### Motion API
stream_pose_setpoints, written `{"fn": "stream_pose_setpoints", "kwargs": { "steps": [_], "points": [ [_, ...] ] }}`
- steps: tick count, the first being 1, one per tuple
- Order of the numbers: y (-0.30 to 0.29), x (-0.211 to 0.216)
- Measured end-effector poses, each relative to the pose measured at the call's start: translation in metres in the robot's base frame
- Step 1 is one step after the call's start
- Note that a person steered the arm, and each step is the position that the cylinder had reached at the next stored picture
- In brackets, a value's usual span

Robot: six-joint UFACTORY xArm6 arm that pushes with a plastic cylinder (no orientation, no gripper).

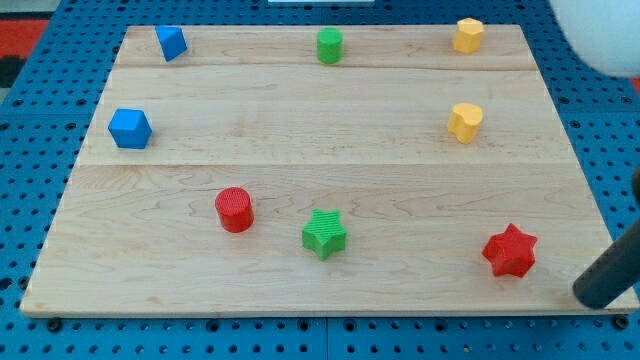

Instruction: Move the red star diagonal top left to the green star

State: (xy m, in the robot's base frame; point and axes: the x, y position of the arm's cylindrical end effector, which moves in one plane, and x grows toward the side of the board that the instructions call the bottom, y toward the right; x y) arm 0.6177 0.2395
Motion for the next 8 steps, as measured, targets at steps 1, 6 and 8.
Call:
{"fn": "stream_pose_setpoints", "kwargs": {
  "steps": [1,6,8],
  "points": [
    [-0.046,-0.004],
    [-0.025,-0.018],
    [-0.087,-0.105]
  ]
}}
